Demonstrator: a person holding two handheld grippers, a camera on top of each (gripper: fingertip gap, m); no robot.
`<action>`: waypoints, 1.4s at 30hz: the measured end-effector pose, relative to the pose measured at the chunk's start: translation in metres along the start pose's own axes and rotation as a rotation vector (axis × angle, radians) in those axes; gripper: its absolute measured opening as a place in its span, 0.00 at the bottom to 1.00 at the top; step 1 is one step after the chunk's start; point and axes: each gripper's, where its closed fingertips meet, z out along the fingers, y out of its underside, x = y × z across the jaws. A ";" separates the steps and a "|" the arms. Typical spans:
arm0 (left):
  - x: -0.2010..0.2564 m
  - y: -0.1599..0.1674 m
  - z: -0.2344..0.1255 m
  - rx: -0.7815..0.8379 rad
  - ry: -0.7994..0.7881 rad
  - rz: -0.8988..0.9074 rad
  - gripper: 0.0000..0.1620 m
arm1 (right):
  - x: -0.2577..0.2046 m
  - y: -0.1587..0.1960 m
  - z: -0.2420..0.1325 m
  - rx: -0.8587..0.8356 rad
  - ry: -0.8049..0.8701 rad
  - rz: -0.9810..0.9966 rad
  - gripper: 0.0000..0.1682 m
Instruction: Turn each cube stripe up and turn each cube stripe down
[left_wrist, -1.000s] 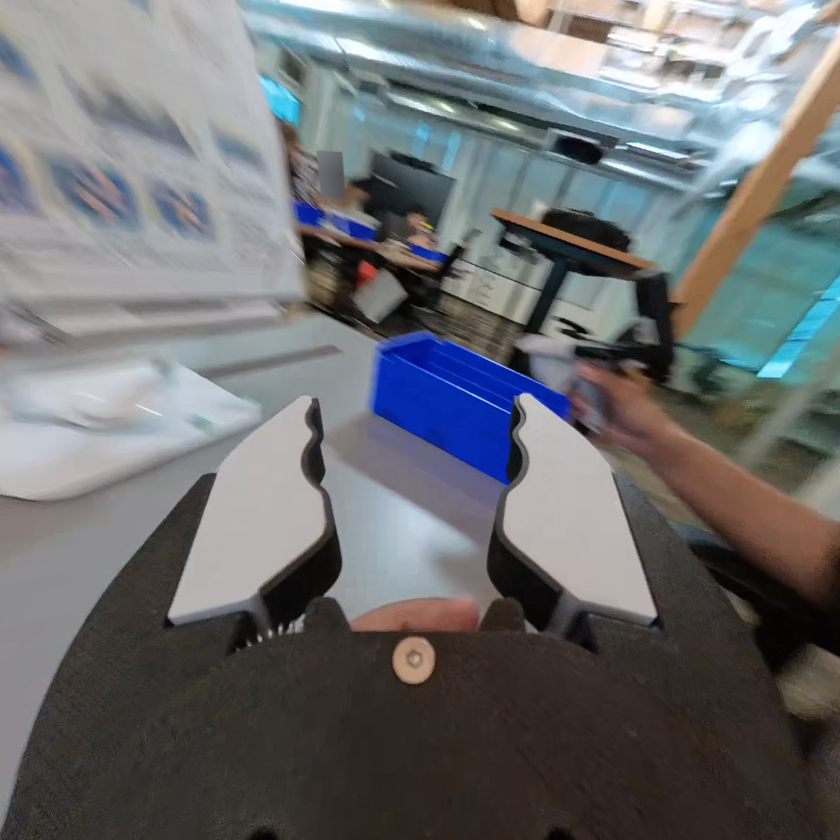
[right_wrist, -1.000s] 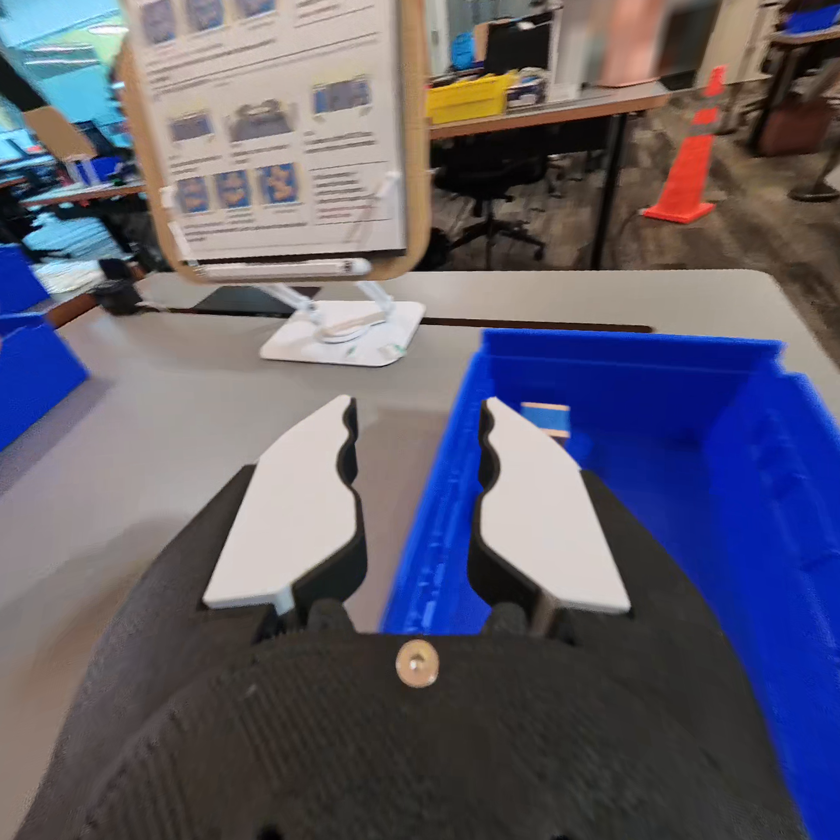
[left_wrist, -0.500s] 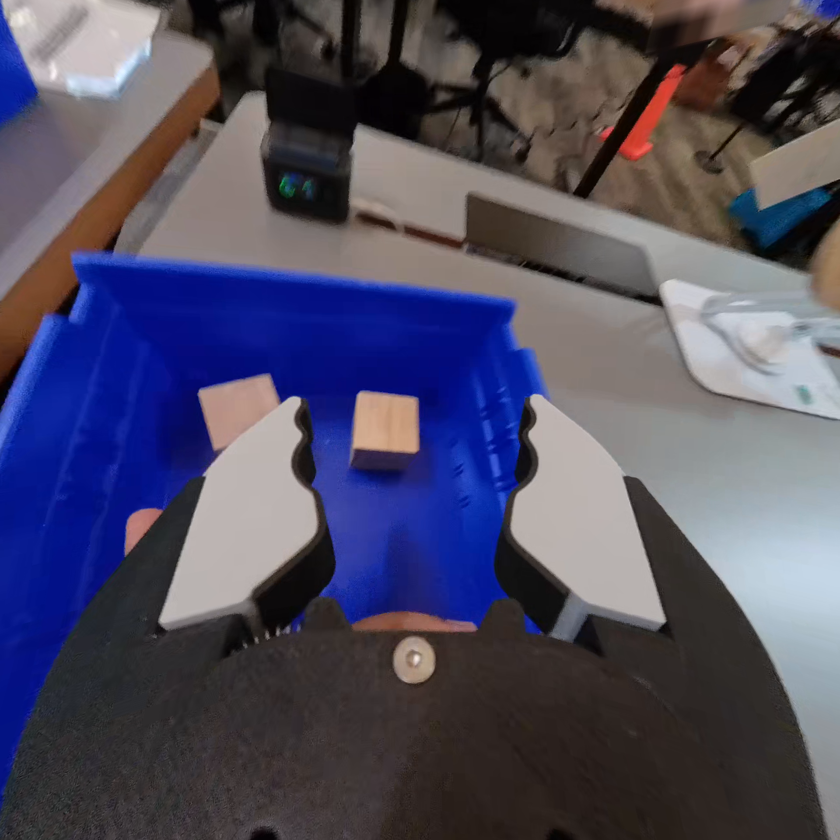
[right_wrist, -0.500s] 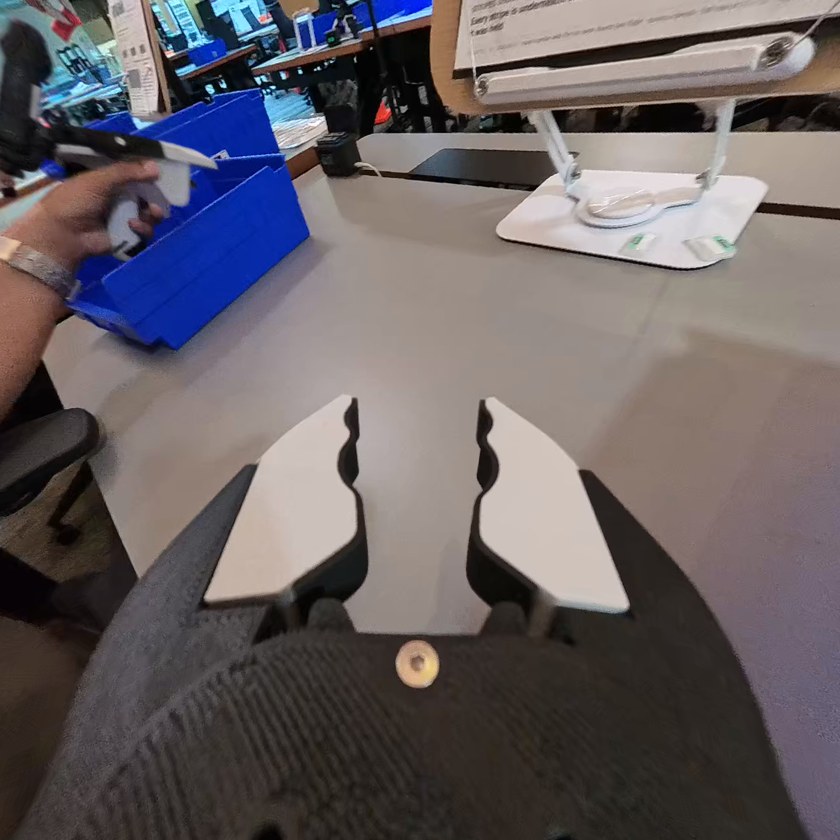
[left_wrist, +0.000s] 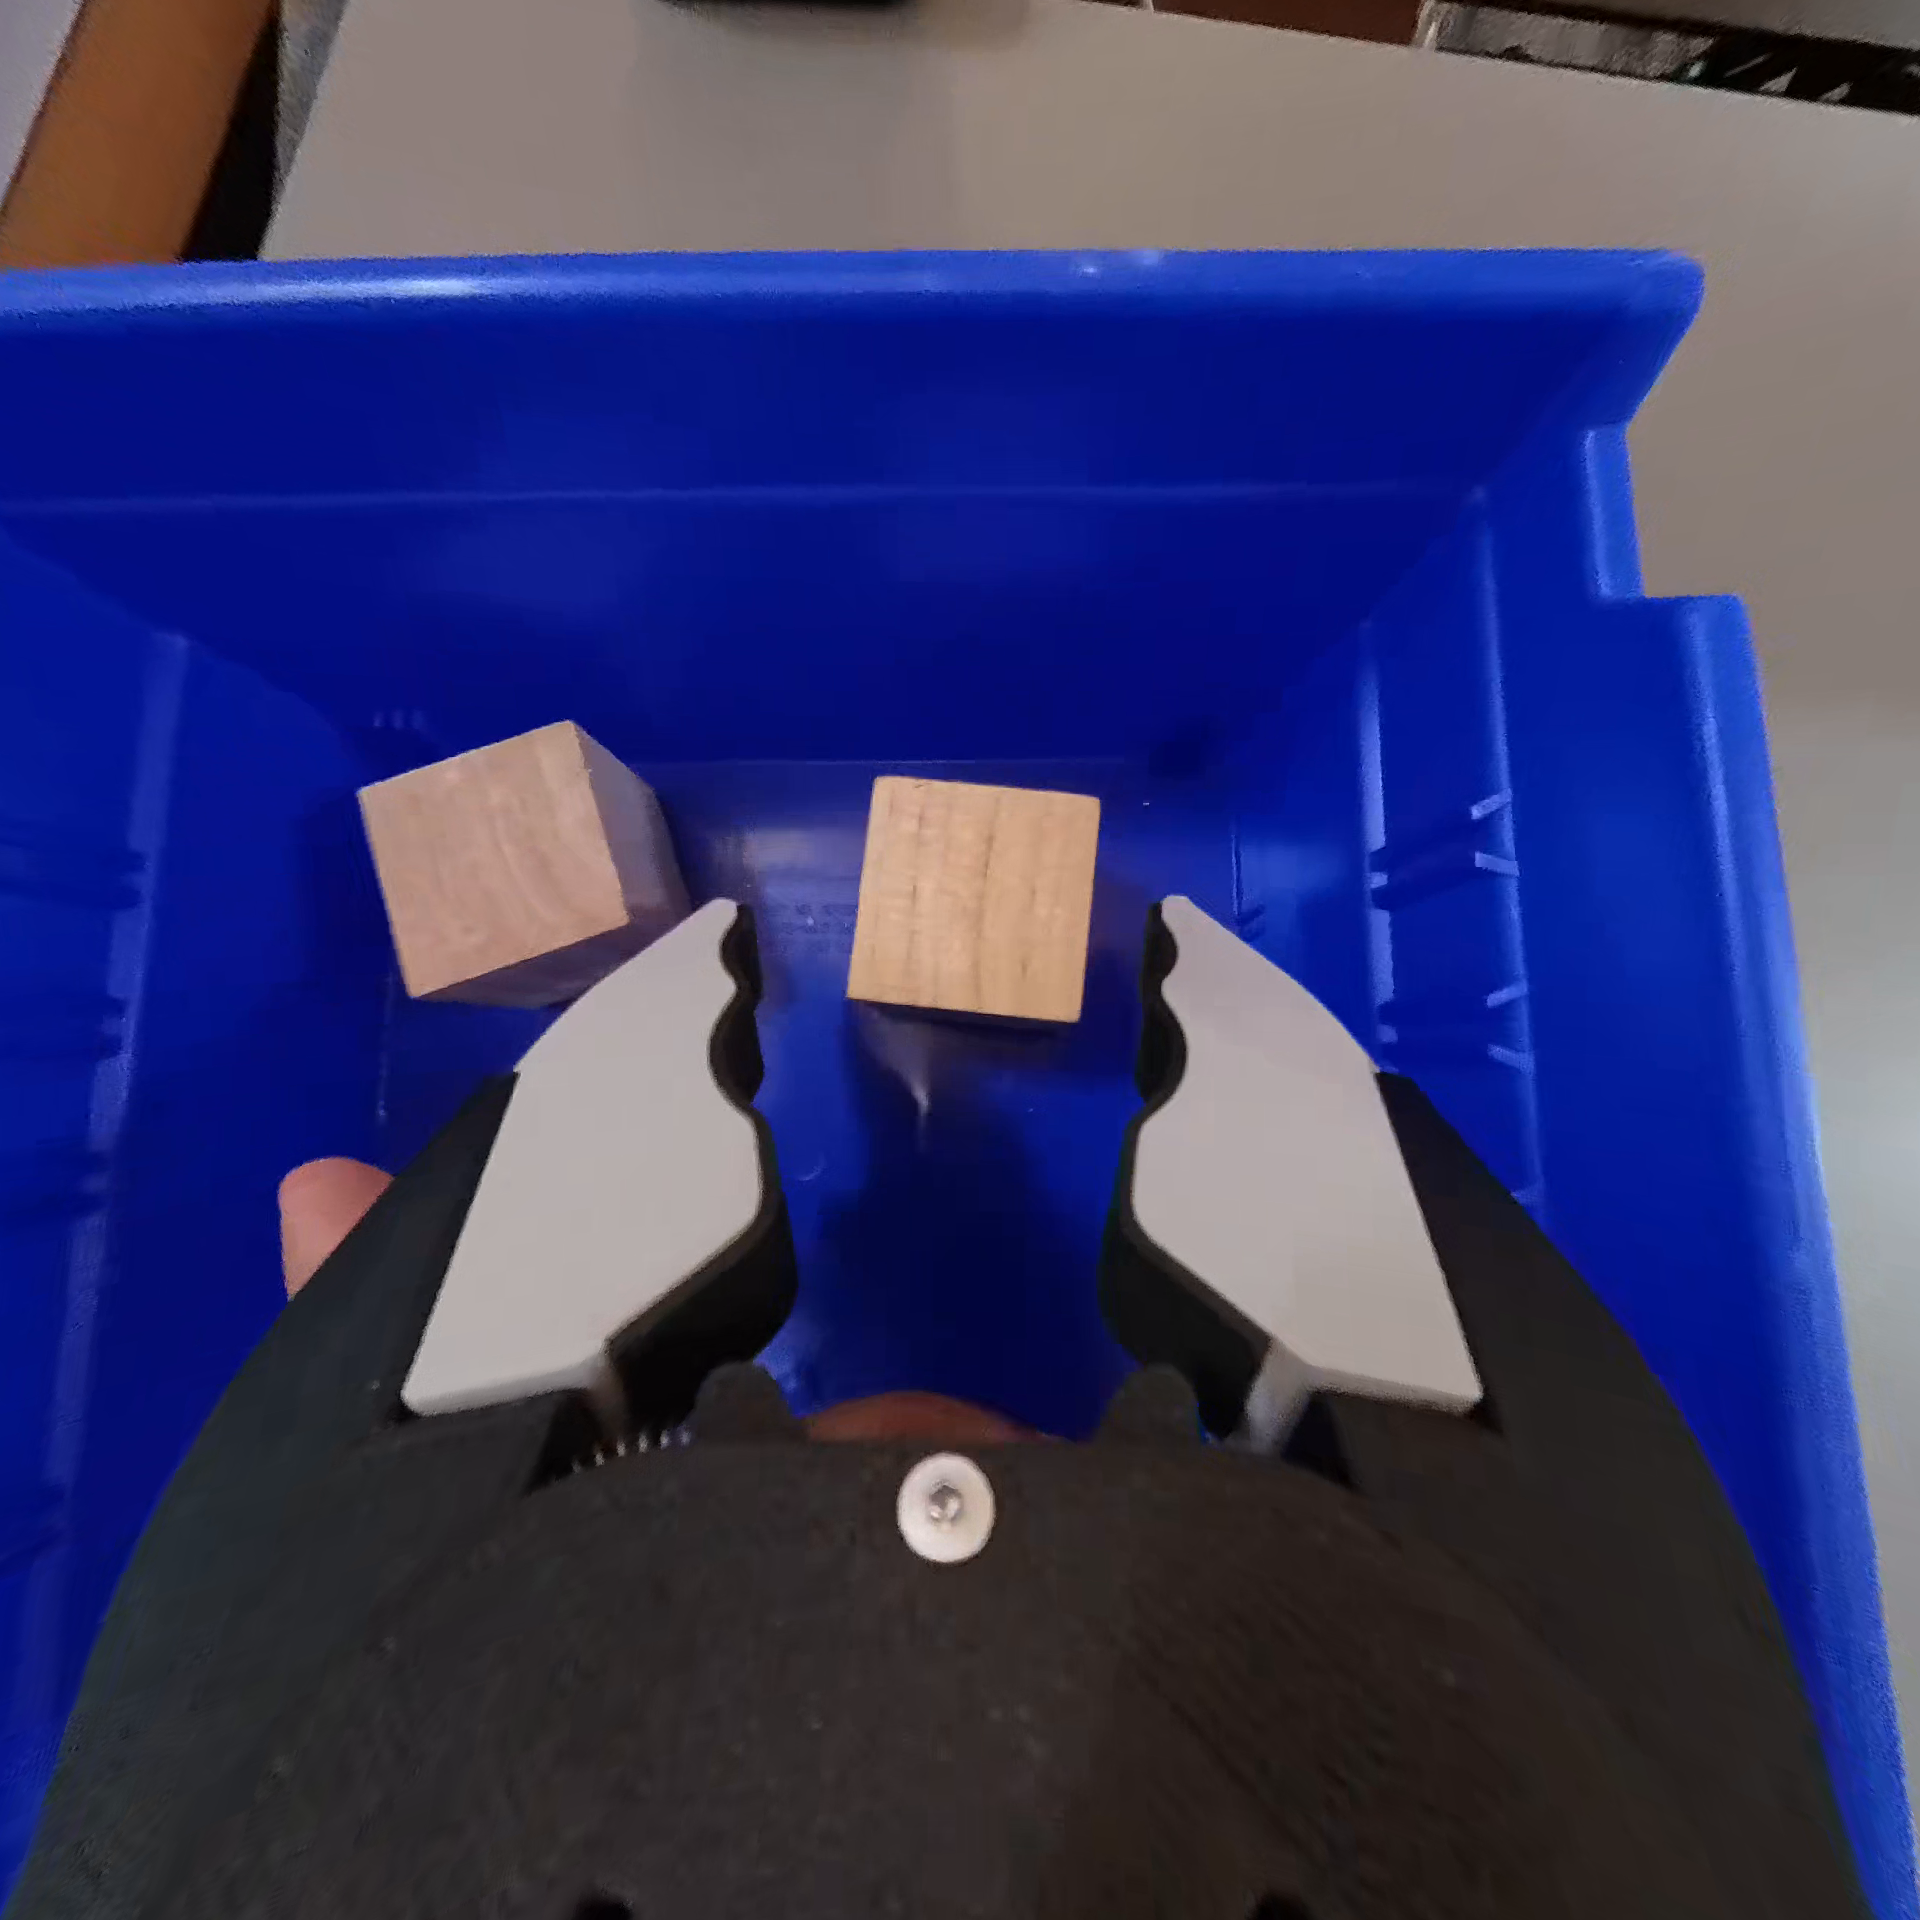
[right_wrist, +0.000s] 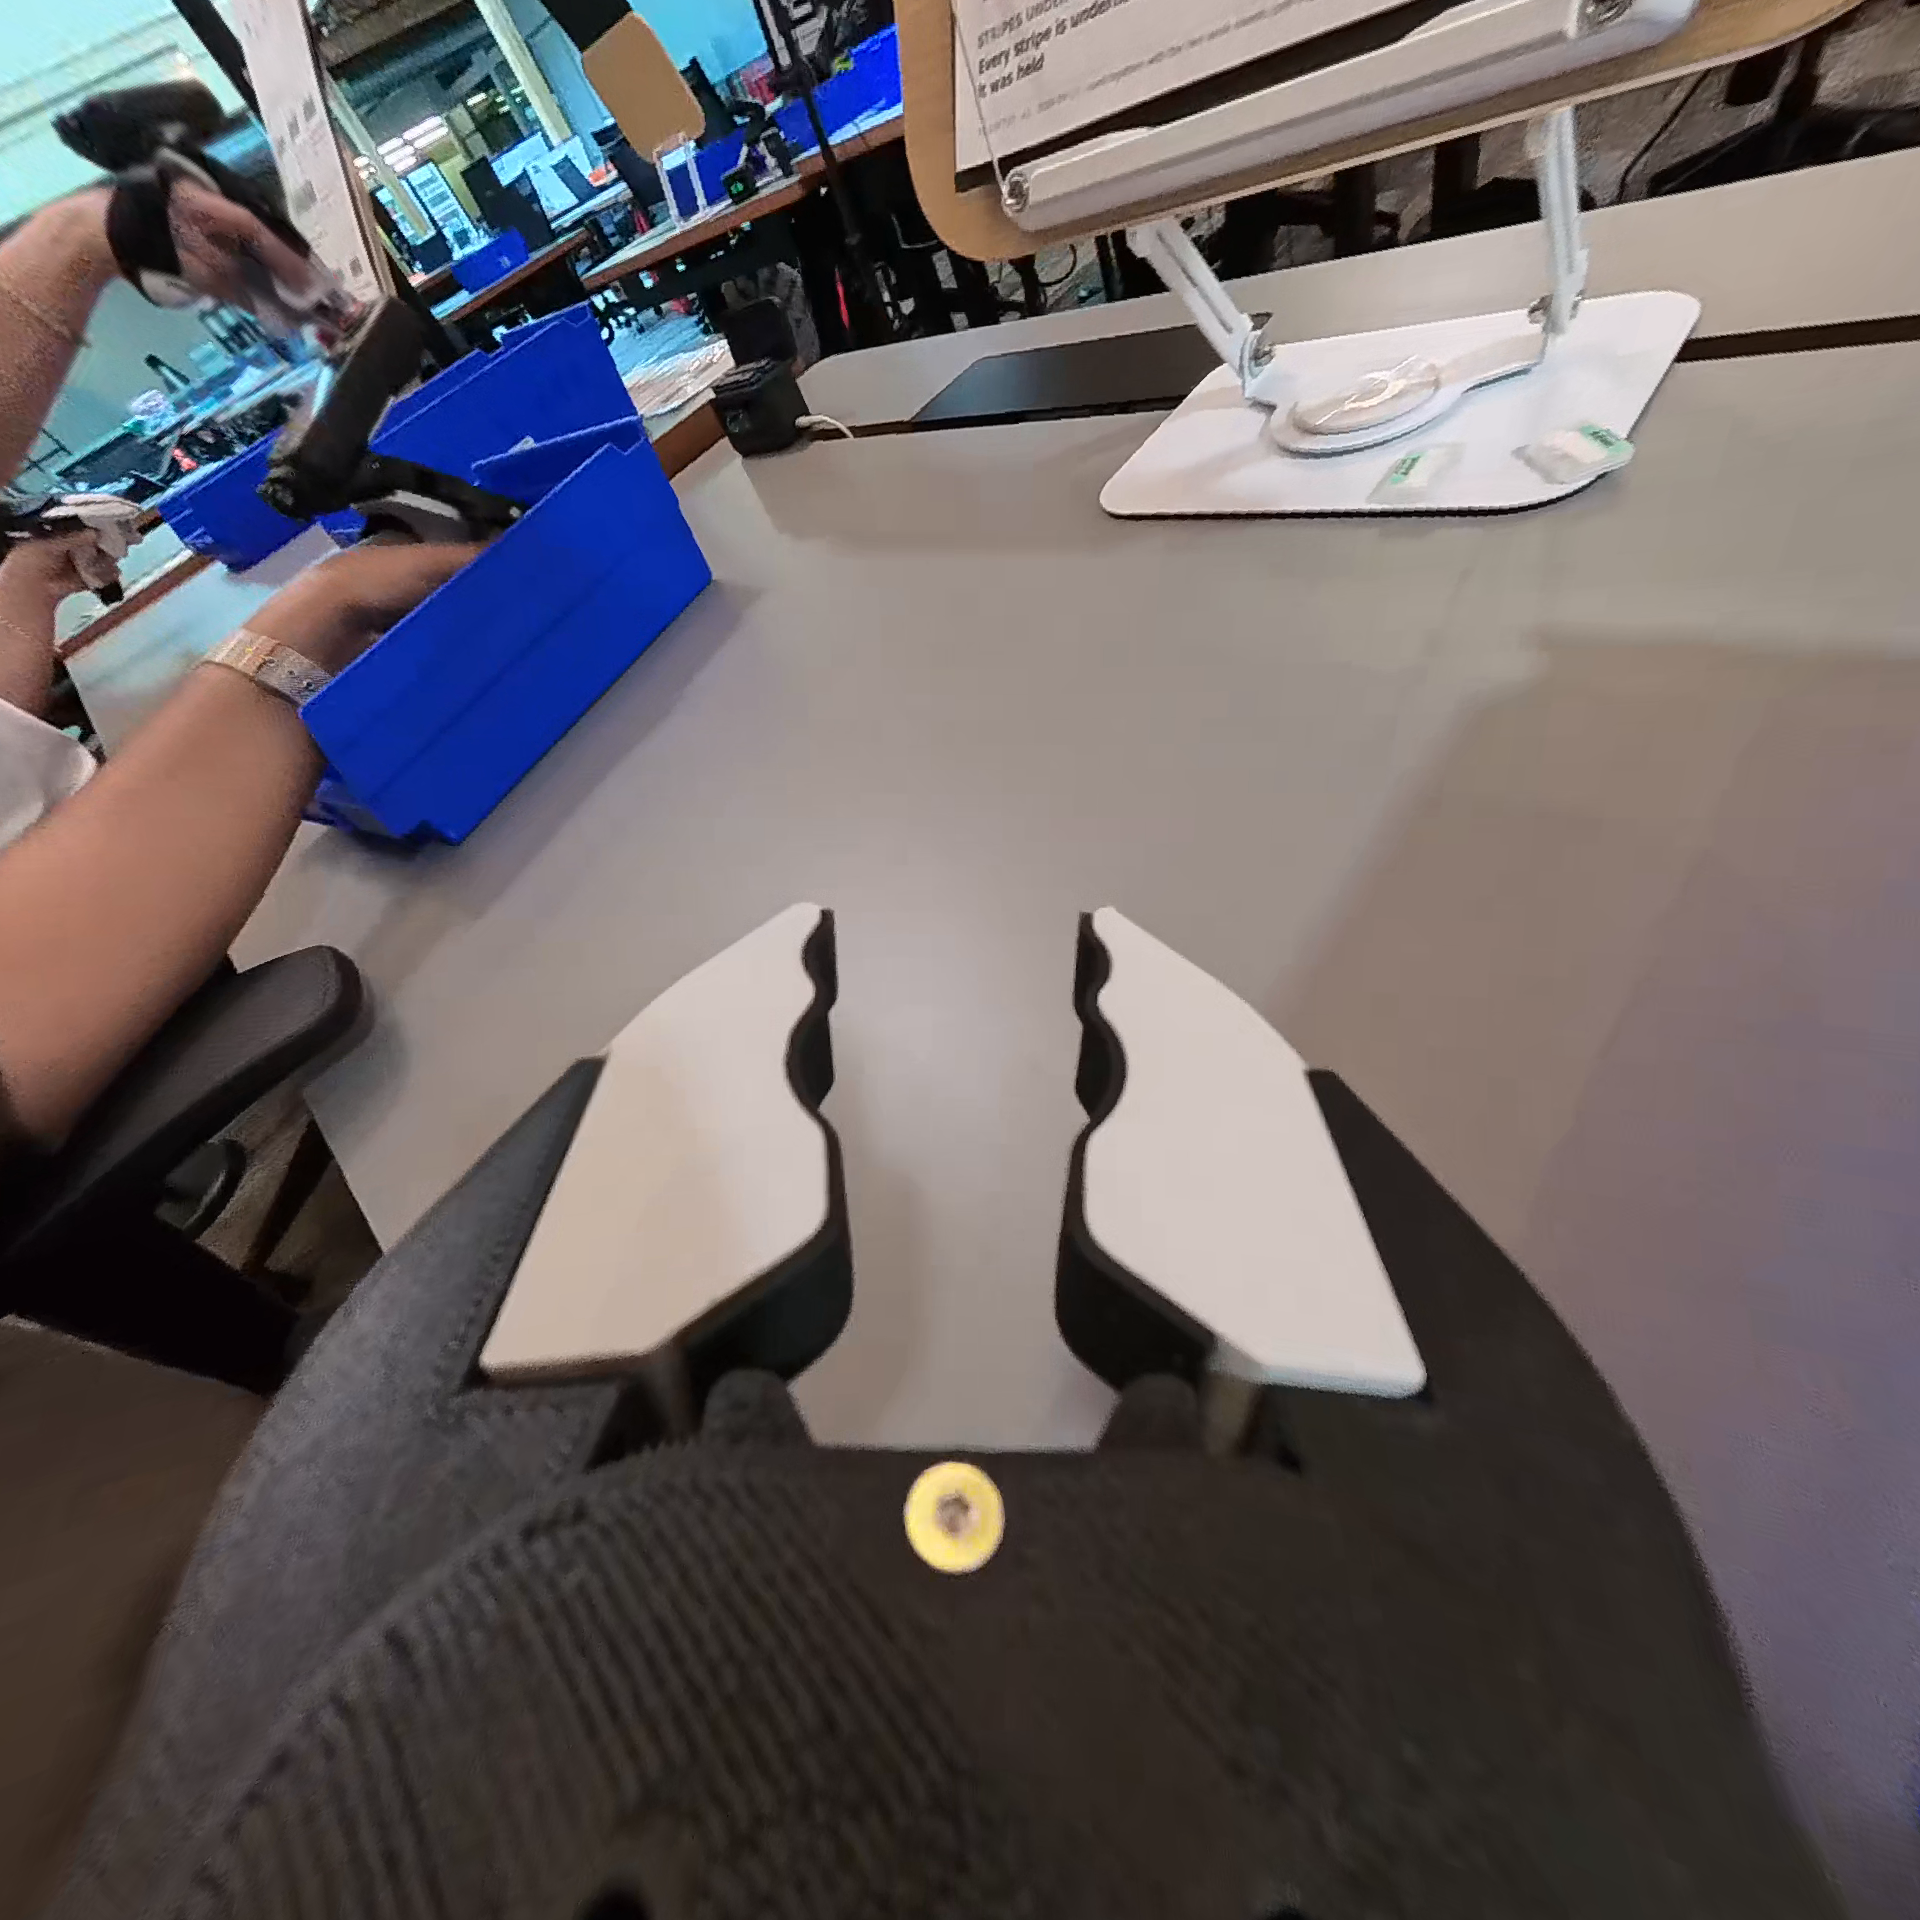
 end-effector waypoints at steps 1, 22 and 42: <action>0.003 0.002 0.003 -0.013 0.015 -0.002 0.44 | 0.001 0.000 -0.001 0.000 0.007 -0.003 0.27; 0.010 -0.049 -0.097 0.315 0.182 -0.094 0.28 | -0.020 0.006 0.028 -0.047 -0.109 -0.005 0.26; 0.352 0.015 -0.274 0.044 1.737 -0.594 0.27 | -0.060 -0.040 0.036 0.240 -0.115 -0.261 0.58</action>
